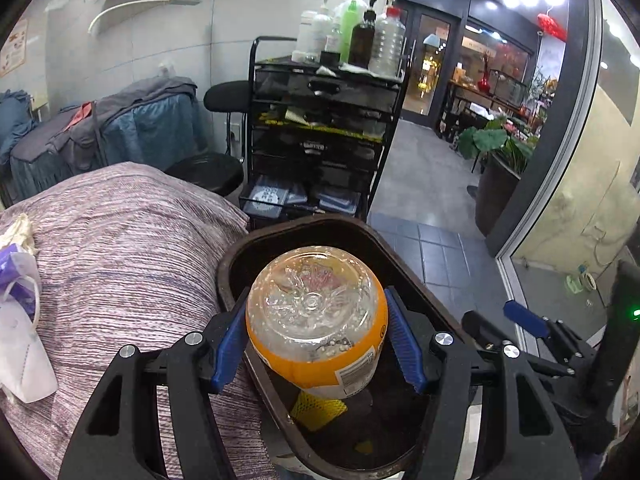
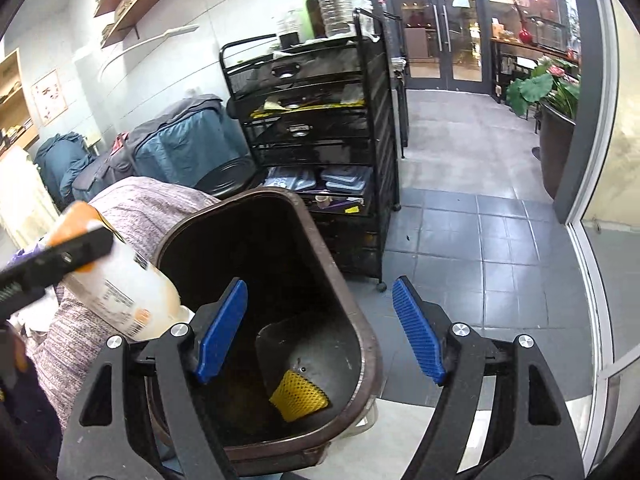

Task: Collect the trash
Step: 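Carry bottle and sponge to the brown bin and open both tools over it, then move both tools back over the trash pile on the bed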

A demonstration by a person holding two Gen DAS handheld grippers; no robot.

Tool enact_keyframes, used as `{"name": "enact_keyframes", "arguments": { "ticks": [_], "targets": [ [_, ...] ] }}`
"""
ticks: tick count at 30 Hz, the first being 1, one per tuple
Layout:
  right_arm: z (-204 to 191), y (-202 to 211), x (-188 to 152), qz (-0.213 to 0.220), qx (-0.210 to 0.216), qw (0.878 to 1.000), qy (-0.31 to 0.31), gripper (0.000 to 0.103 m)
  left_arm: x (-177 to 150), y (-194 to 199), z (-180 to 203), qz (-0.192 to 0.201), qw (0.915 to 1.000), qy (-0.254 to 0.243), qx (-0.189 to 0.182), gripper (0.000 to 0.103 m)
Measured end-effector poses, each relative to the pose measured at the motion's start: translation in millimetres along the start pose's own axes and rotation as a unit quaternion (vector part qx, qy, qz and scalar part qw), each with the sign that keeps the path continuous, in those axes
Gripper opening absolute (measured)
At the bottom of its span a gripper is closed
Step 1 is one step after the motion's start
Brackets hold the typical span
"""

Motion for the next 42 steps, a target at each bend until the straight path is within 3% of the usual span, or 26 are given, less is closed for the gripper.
{"name": "enact_keyframes", "arguments": {
  "ticks": [7,9,12,15,22,33,42],
  "targets": [
    [7.4,3.9,4.0,0.004,-0.01,1.0,-0.004,0.075,-11.4,-21.0,9.0,-0.044,0.9988,-0.016,-0.013,0.062],
    [9.2,3.5,6.0,0.006,-0.014,1.0,-0.005,0.075,-12.5,-21.1,10.0,-0.047,0.9986,-0.021,-0.015,0.071],
    [11.9,5.1,7.8,0.009,-0.02,1.0,-0.008,0.079,-12.0,-17.1,8.9,-0.037,0.9989,-0.025,-0.011,0.086],
    [13.1,8.5,9.3,0.015,-0.026,0.999,-0.011,0.082,-9.1,-11.2,7.1,-0.025,0.9993,-0.025,-0.01,0.094],
    [2.1,13.6,16.3,0.024,-0.014,1.0,-0.006,0.084,2.7,15.5,-6.5,-0.002,1.0,-0.004,-0.004,0.097],
    [-78.1,21.0,22.4,0.033,0.083,0.995,0.035,0.085,12.1,97.0,-52.7,0.069,0.9967,0.015,0.039,0.097],
    [-165.3,22.8,10.6,0.011,0.179,0.981,0.076,0.085,-5.3,140.6,-104.4,0.085,0.9905,0.029,0.105,0.097]
  ]
}}
Point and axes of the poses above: each gripper's, at about its wrist camera, not at the fingertips, and y roughly against the way its jaws point, z to its right, x to its top, the point moved 1 cm from there along -y, roughly the way its jaws point, and after that the axes turned 11 degrees about z, right-handed, at the moved point
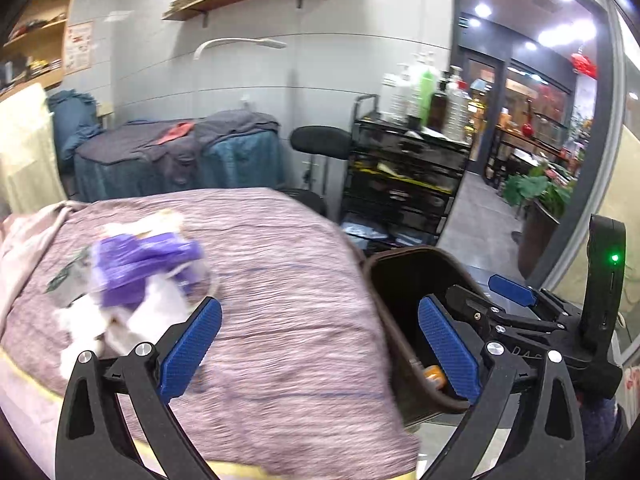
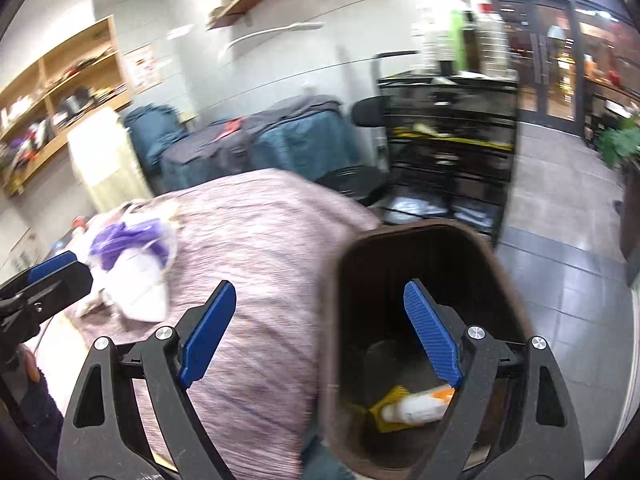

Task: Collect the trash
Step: 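Move both tools back over the trash pile on the bed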

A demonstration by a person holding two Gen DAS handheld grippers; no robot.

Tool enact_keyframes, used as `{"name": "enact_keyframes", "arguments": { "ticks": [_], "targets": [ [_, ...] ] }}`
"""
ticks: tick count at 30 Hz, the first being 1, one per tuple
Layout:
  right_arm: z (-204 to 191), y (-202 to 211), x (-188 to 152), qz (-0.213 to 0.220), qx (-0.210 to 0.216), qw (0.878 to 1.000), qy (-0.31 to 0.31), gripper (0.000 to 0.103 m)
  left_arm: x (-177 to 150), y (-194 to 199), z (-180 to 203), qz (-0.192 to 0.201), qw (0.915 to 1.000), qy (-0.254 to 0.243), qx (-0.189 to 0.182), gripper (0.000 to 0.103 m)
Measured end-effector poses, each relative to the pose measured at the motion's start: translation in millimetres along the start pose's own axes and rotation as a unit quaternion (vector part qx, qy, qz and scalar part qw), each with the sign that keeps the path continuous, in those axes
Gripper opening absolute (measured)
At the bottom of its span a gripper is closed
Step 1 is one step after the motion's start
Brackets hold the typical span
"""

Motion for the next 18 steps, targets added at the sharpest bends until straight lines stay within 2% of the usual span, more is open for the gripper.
{"name": "enact_keyframes", "arguments": {
  "ticks": [10,18],
  "targets": [
    [-93.0,-26.3,-0.1,-0.028,0.098,0.993,0.051,0.085,-18.5,28.9,-87.0,-0.005,0.9961,0.038,0.08,0.097],
    [-153.4,-56.1,-3.1,-0.067,0.171,0.98,0.081,0.085,-49.2,50.6,-175.5,-0.035,0.9852,0.098,0.136,0.097]
  ]
}}
Point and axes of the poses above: each gripper's, at about its wrist camera, not at the fingertips, and y roughly against the way its jaws point, z to its right, x to its top, the point moved 1 cm from there along -y, roughly the way its jaws point, and after that the axes turned 11 degrees about z, right-handed, at the moved point
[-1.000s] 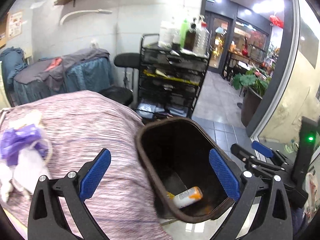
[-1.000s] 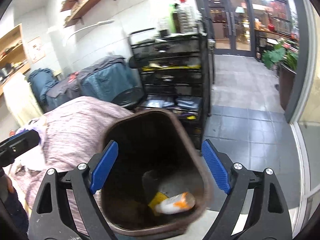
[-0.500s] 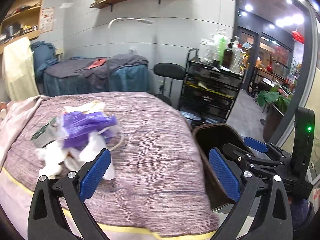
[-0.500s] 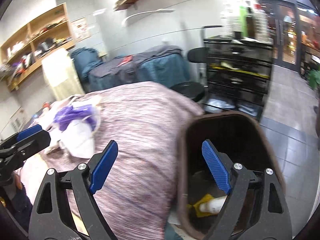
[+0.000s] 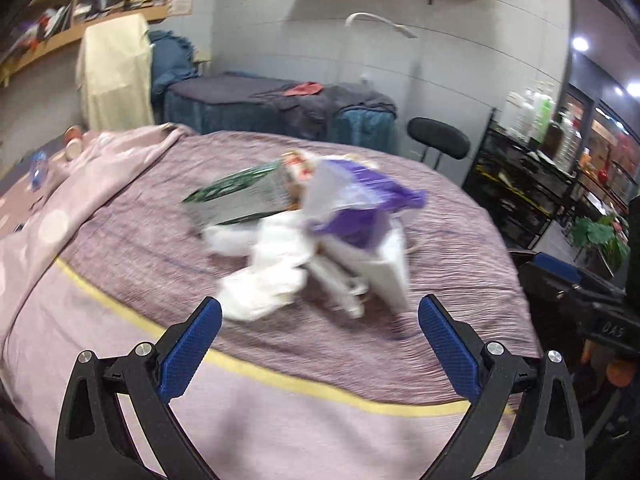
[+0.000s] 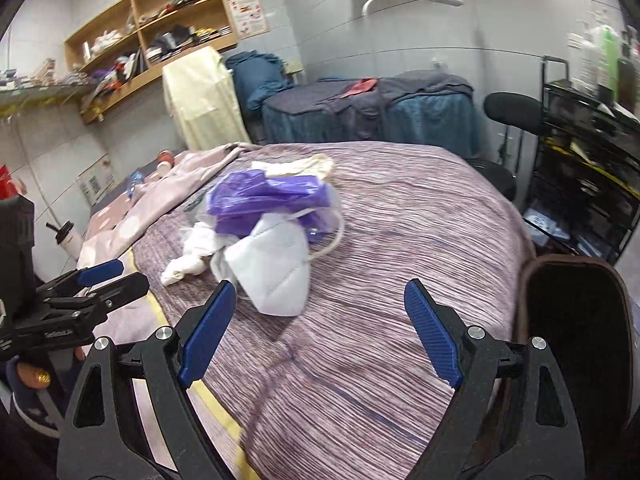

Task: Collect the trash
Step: 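Move both tools back over the trash pile on the bed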

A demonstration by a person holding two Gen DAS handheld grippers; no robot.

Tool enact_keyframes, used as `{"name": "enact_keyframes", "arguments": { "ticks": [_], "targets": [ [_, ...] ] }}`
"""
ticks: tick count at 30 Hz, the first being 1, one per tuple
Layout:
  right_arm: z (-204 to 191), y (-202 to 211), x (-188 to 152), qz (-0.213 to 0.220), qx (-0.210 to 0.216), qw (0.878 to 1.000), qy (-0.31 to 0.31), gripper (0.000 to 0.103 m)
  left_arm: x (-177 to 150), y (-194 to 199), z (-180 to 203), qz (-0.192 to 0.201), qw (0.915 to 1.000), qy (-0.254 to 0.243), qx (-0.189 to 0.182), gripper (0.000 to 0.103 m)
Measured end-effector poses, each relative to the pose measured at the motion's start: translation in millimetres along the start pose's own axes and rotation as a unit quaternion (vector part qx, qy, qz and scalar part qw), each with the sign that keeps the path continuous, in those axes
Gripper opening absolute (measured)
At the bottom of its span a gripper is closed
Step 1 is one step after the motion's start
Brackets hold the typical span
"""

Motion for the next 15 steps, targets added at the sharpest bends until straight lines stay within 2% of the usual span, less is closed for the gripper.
{"name": "enact_keyframes", "arguments": {
  "ticks": [6,11,15],
  "targets": [
    [-35.5,-38.5,7.9,-0.017,0.022,0.998,0.05,0.085,-1.7,-5.5,-46.6,-0.01,0.9993,0.012,0.035,0.097],
    [-58.9,-76.1,19.9,-0.029,0.028,0.994,0.103,0.085,3.0,-18.7,-68.9,-0.019,0.9987,0.011,0.045,0.097],
    [-86.4,-104.6,28.1,-0.024,0.03,0.979,0.199,0.085,10.9,-33.2,-80.0,-0.02,0.9983,-0.012,0.053,0.097]
  ]
}}
Point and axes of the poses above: each gripper's, at about its wrist camera, not at the fingertips, and y roughly against the way its jaws point, z to its right, x to its top, the point moved 1 cm from there along -y, roughly the way its jaws point, and after that the axes turned 11 degrees about z, right-handed, at the moved point
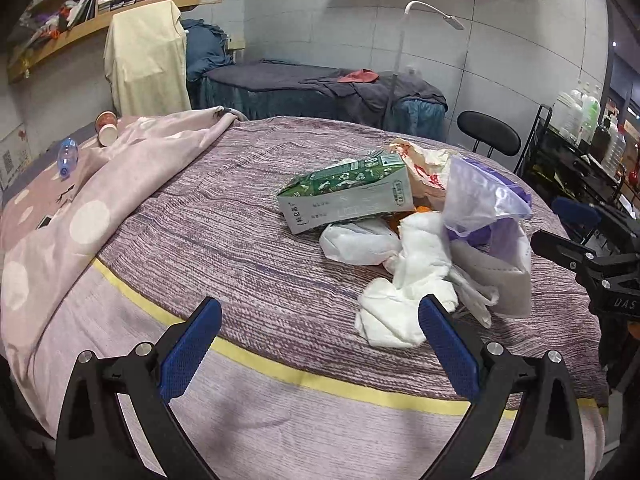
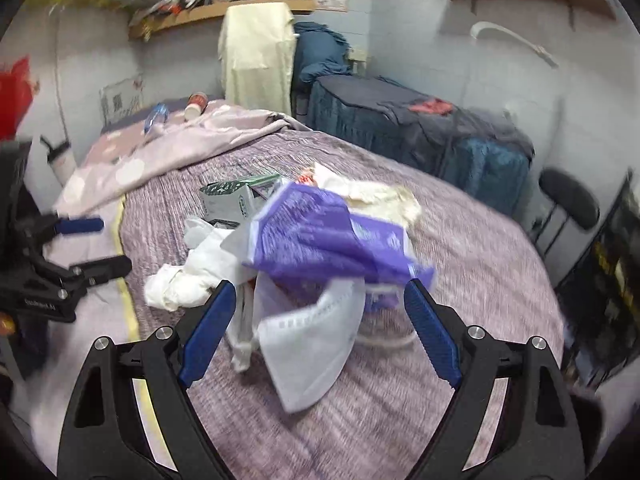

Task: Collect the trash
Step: 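Move both tools back over the trash pile on the bed, then grasp the green juice carton with the left tool while the right tool grasps the purple bag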

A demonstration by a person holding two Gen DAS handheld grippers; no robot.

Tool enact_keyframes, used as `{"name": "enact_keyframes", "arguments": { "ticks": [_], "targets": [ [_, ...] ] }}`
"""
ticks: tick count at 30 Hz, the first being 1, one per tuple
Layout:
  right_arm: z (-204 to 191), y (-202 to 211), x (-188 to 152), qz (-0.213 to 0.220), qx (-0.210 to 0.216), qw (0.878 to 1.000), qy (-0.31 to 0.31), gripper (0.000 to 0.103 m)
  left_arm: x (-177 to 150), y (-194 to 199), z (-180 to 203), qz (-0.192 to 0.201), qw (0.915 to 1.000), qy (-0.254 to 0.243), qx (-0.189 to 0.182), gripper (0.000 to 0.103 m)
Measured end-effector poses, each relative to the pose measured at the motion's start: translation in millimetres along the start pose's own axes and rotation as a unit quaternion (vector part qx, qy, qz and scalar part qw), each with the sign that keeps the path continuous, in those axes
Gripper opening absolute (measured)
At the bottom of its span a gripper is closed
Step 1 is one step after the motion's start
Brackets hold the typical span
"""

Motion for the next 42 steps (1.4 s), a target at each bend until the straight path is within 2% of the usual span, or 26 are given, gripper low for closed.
{"name": "enact_keyframes", "arguments": {
  "ticks": [3,5,7,9,11,13,16,20,23,25,26,30,32,38,42],
  "targets": [
    [-9.9,-18.6,6.9,-0.008,0.0,0.998,0.061,0.085,9.9,-12.8,-5.4,-0.001,0.9997,-0.022,-0.009,0.097],
    [-12.3,-30.9,10.0,-0.004,-0.009,0.996,0.093,0.08,20.0,-25.9,-10.0,-0.005,0.9988,-0.041,-0.025,0.097],
    [-11.3,-40.4,11.7,-0.012,0.004,0.994,0.105,0.049,29.0,-36.9,-13.4,-0.003,0.998,-0.053,-0.036,0.097],
    [-9.5,-48.7,13.9,-0.015,0.008,0.993,0.116,0.032,40.2,-52.0,-15.9,-0.002,0.9958,-0.075,-0.052,0.097],
    [-3.7,-49.2,17.1,-0.009,0.007,0.994,0.111,0.026,49.6,-65.9,-15.3,-0.001,0.9922,-0.105,-0.067,0.097],
    [4.8,-45.3,20.6,0.003,0.008,0.996,0.093,0.022,55.7,-79.1,-10.7,-0.007,0.9865,-0.139,-0.086,0.097],
    [18.4,-35.0,28.6,0.024,-0.003,0.998,0.064,0.021,60.6,-101.0,-3.3,-0.024,0.9761,-0.185,-0.111,0.097],
    [38.9,-24.5,40.7,0.043,-0.006,0.999,0.016,0.021,58.6,-122.6,13.1,-0.045,0.9557,-0.248,-0.152,0.097],
    [53.5,-18.5,43.0,0.047,-0.008,0.999,-0.025,0.021,46.2,-131.3,32.8,-0.05,0.9339,-0.319,-0.154,0.097],
    [59.8,-15.6,42.1,0.049,-0.006,0.998,-0.044,0.021,43.4,-137.3,40.7,-0.053,0.9287,-0.335,-0.149,0.095],
    [61.8,-14.1,41.5,0.051,-0.006,0.997,-0.051,0.021,44.5,-140.2,42.8,-0.057,0.9299,-0.33,-0.152,0.087],
    [64.0,-8.0,38.1,0.062,-0.006,0.996,-0.065,0.021,52.0,-141.4,43.2,-0.048,0.9408,-0.303,-0.144,0.073],
    [64.6,-2.7,34.8,0.066,-0.004,0.995,-0.073,0.021,56.9,-137.8,39.6,-0.042,0.9472,-0.286,-0.139,0.063],
    [70.7,18.3,30.7,0.089,0.006,0.99,-0.106,0.021,63.7,-115.5,28.3,-0.023,0.9632,-0.232,-0.134,0.06],
    [74.1,39.7,29.4,0.109,0.009,0.987,-0.121,0.021,65.6,-91.5,21.9,0.006,0.9718,-0.203,-0.121,0.06]
  ]
}}
Point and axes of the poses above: each gripper's, at about its wrist camera, not at the fingertips, and y roughly against the way its jaws point, z to its right, x to its top, the point moved 1 cm from there along -y, roughly the way its jaws point, and after that the axes turned 11 degrees about z, right-handed, at the moved point
